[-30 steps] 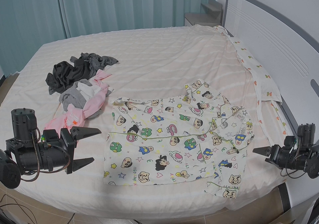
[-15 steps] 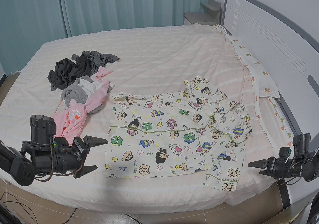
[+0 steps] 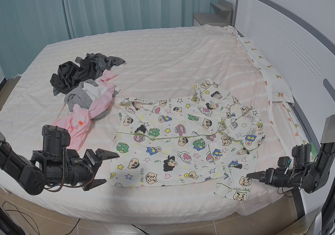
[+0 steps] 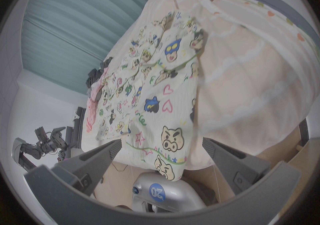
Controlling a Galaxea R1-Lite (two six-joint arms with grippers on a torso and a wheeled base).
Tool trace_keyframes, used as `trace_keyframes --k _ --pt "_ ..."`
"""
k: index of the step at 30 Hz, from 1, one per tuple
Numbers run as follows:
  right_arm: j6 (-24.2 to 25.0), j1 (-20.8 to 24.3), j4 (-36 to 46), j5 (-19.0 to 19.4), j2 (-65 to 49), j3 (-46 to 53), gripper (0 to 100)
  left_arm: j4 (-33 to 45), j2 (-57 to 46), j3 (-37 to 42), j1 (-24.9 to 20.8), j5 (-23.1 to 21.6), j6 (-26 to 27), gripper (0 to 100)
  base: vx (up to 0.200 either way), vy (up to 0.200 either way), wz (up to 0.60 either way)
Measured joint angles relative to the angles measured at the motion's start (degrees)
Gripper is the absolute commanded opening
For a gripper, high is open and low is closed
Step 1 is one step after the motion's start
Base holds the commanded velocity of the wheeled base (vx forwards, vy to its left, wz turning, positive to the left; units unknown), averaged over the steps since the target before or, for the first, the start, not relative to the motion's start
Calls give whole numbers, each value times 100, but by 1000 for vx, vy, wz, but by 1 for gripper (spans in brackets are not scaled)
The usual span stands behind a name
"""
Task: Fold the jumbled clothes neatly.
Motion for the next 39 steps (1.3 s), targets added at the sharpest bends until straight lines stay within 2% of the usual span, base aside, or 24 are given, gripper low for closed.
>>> trace_keyframes --k 10,23,34,39 --pt "-6 282 20 -419 328 -212 100 -2 24 -2 0 9 0 100 0 0 0" --pt "-11 640 93 -447 525 -327 100 -2 22 -11 4 9 0 100 0 0 0" --pt "-52 828 666 -505 496 -512 100 -2 18 -11 4 9 0 100 0 0 0" --pt "-57 880 1167 -532 451 -706 100 0 18 -11 2 11 0 100 0 0 0"
